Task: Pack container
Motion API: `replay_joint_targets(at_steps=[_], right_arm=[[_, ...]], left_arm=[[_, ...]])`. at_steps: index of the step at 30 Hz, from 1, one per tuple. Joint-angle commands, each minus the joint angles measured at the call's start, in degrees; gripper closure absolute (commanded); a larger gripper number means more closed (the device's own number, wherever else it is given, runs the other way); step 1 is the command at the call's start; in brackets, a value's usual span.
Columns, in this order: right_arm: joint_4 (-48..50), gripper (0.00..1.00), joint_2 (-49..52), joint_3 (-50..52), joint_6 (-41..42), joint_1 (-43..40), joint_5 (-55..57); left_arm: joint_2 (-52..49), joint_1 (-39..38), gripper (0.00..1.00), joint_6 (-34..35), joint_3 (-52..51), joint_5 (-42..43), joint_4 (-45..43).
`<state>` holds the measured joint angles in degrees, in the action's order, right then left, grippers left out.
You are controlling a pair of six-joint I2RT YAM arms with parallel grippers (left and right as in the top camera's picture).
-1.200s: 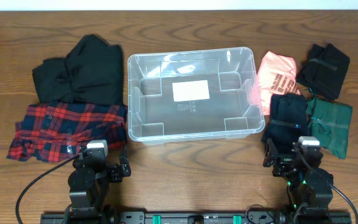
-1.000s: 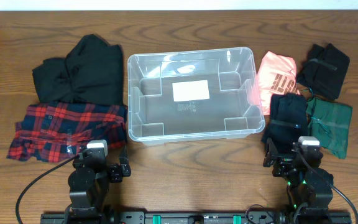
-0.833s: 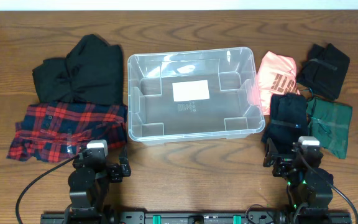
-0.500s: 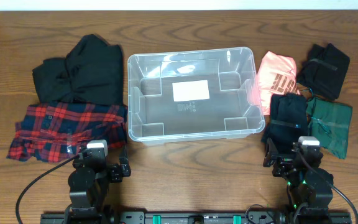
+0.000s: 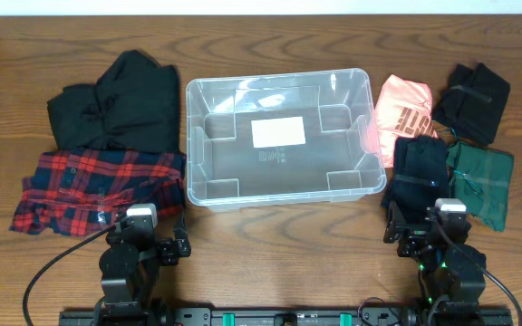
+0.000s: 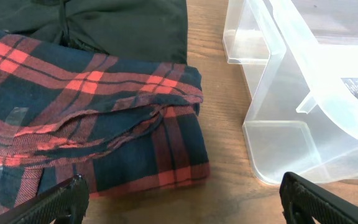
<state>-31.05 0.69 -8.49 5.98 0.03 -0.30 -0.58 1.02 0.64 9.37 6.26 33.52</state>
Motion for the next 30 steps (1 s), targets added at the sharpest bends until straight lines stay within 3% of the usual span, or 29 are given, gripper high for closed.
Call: replay_joint_targets(at_steps=[1,18,30], right_arm=[[0.0,0.01,-0.3,0.2,-0.3,-0.5,-0.2],[0.0,0.01,-0.3,0.2,-0.2,-0.5,-0.2],[3.3,0.01,-0.3,-0.2,15.8,-0.5,-14.8]], left_arm=[[0.4,-0.2,0.02,0.5,-0.6,0.4,-0.2],[0.4,-0.2,0.02,0.5,-0.6,0.4,-0.2],[0.4,-0.2,0.02,0.5,-0.6,0.4,-0.2]])
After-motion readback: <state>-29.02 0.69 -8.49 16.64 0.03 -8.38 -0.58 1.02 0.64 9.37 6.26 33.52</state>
